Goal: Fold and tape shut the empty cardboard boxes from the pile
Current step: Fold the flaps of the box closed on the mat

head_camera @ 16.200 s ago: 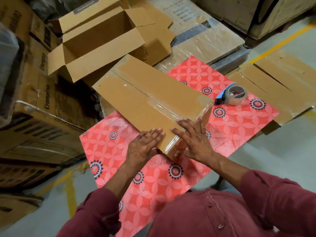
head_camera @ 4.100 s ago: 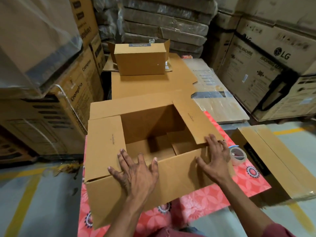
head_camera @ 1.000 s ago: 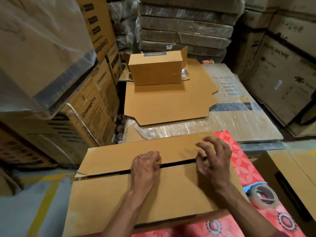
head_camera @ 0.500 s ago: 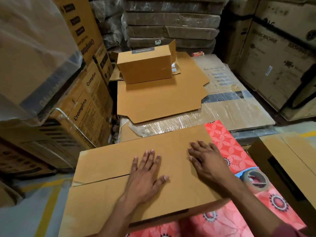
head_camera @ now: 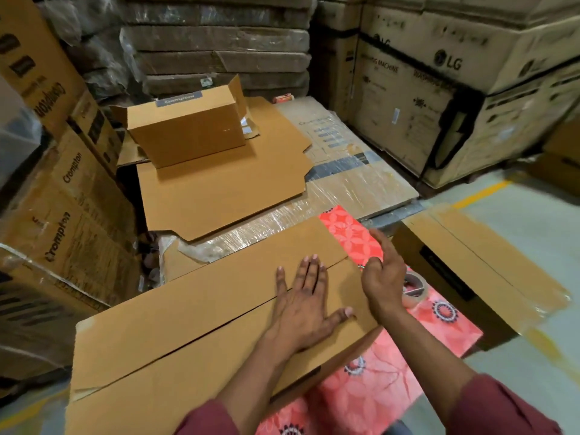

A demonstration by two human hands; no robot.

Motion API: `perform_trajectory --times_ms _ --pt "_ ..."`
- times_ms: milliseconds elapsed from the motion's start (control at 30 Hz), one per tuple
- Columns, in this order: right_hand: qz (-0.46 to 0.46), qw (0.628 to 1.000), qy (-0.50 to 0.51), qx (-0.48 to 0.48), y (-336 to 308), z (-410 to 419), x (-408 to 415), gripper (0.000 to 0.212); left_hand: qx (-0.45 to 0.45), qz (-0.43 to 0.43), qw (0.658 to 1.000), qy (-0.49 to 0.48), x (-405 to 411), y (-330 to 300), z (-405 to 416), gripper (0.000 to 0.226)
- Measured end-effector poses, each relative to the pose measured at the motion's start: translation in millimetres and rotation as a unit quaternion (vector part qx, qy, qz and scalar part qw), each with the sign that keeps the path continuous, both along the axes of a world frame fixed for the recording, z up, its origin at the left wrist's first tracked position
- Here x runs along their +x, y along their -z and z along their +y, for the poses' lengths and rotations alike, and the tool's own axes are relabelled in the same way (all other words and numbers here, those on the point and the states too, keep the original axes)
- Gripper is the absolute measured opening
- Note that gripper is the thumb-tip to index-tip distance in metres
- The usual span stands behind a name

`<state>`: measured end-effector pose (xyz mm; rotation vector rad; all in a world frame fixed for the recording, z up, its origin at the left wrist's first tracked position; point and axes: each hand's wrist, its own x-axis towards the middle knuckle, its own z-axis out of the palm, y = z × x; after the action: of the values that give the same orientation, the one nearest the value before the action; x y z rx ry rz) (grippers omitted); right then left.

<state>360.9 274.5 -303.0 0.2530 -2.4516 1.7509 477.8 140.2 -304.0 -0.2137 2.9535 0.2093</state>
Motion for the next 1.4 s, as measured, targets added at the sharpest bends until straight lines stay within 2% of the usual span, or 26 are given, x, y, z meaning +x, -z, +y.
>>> perform_trajectory --times_ms 33,100,167,300,333,400,467,600,667,700,767,900,1033,1100,1200,1300,1400 --pt "-0.102 0.994 0.014 -0.037 5 2 -10 0.055 -0.002 0.001 1.000 0.007 -7 -1 7 0.109" --pt "-0.274 0.949 -0.055 -0.147 17 2 -30 0.040 -0.007 0.001 1.000 0.009 -19 -2 19 0.107" --pt "-0.338 0.913 -0.136 -0.183 13 1 -34 0.036 -0.012 0.000 1.000 0.005 -30 -3 29 0.103" --pt "-0.293 0.922 -0.239 -0.089 10 25 -45 0.050 -0.010 0.020 0.999 -0.026 -52 -4 45 0.095" --pt "-0.270 0.929 -0.252 -0.027 18 35 -54 0.049 -0.010 0.028 0.999 -0.038 -56 -2 50 0.090" --pt "-0.180 0.929 -0.279 0.165 43 56 -81 0.045 -0.018 0.040 0.997 -0.066 -61 3 58 0.080" --pt "-0.125 0.884 -0.305 0.331 58 79 -110 0.050 -0.024 0.050 0.994 -0.093 -62 4 66 0.075" --pt "-0.025 0.766 -0.373 0.523 81 106 -166 0.059 -0.017 0.021 0.992 -0.120 -67 2 73 0.076" --pt "-0.017 0.706 -0.420 0.570 89 108 -184 0.056 -0.015 0.018 0.992 -0.127 -67 0 73 0.081" --pt "-0.026 0.688 -0.439 0.577 95 107 -190 0.053 -0.013 0.015 0.991 -0.131 -68 1 74 0.082" --pt "-0.024 0.677 -0.449 0.582 108 108 -197 0.044 -0.013 0.017 0.990 -0.137 -68 2 75 0.082" --pt "0.024 0.704 -0.404 0.584 137 113 -205 0.033 -0.013 0.022 0.989 -0.144 -68 4 74 0.078" --pt "0.078 0.729 -0.402 0.549 135 115 -200 0.024 -0.011 0.027 0.989 -0.142 -67 6 75 0.075" --pt "0.089 0.779 -0.388 0.483 121 112 -192 0.026 -0.002 0.031 0.990 -0.139 -67 6 72 0.073" --pt "0.102 0.850 -0.338 0.391 77 92 -179 0.027 0.044 0.041 0.991 -0.123 -62 3 62 0.077" --pt "0.103 0.889 -0.311 0.320 12 62 -163 0.031 0.077 0.049 0.988 -0.124 -42 -2 41 0.088" --pt "0.118 0.916 -0.284 0.258 -50 31 -136 0.028 0.042 0.026 0.987 -0.151 2 -9 6 0.093"
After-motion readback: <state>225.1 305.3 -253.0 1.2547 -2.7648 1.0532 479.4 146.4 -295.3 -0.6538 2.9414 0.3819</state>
